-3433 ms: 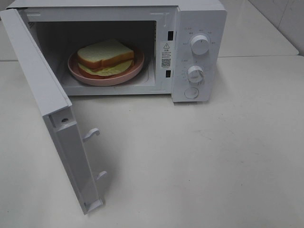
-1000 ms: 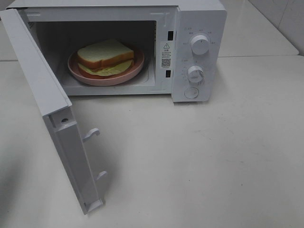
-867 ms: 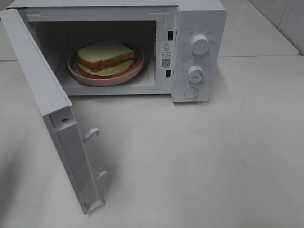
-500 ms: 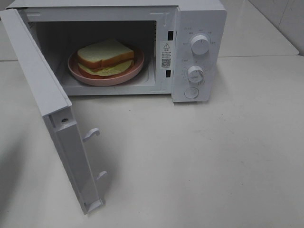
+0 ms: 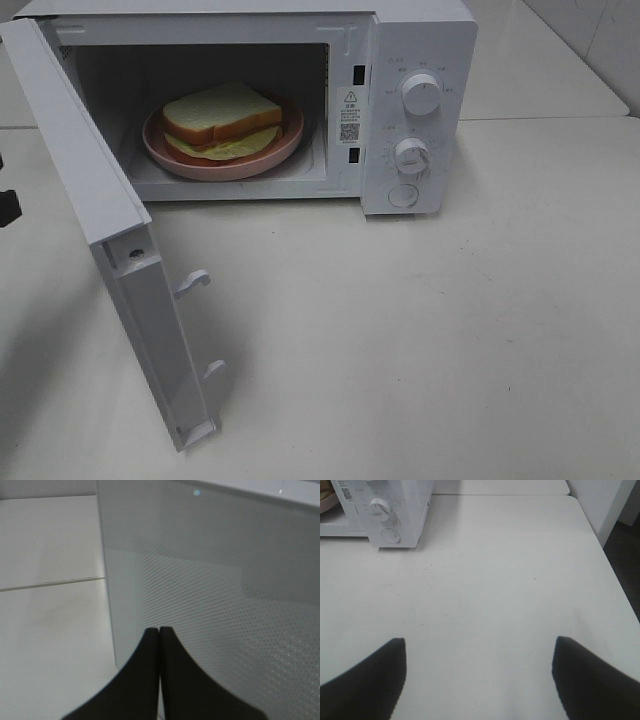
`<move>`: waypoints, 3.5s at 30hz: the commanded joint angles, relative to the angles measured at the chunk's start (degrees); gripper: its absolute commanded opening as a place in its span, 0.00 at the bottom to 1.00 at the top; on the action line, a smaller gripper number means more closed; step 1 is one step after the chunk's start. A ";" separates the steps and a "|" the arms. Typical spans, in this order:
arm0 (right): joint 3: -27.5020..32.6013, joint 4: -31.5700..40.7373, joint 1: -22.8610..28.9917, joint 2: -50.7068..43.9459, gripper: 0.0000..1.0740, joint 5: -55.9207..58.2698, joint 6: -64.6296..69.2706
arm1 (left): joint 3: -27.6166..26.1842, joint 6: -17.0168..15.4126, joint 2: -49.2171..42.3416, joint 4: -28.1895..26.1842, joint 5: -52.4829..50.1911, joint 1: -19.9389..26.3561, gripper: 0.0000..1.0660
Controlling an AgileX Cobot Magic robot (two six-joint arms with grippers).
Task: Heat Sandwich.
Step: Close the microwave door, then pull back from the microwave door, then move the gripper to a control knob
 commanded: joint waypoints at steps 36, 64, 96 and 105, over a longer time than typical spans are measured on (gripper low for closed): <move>0.11 -0.11 -0.23 -1.55 0.71 -0.86 -0.23 | -11.92 1.83 11.86 -8.54 -2.01 -16.04 0.00; 0.11 -0.11 -0.23 -1.55 0.71 -0.86 -0.23 | -31.34 7.16 23.78 -20.51 5.39 -28.30 0.00; 0.11 -0.06 -0.23 -1.55 0.70 -0.86 -0.34 | -46.98 7.22 30.94 -24.24 14.27 -33.00 0.00; 0.11 -0.06 -0.23 -1.55 0.70 -0.86 -0.29 | -40.11 7.16 25.90 -24.29 15.30 -34.78 0.00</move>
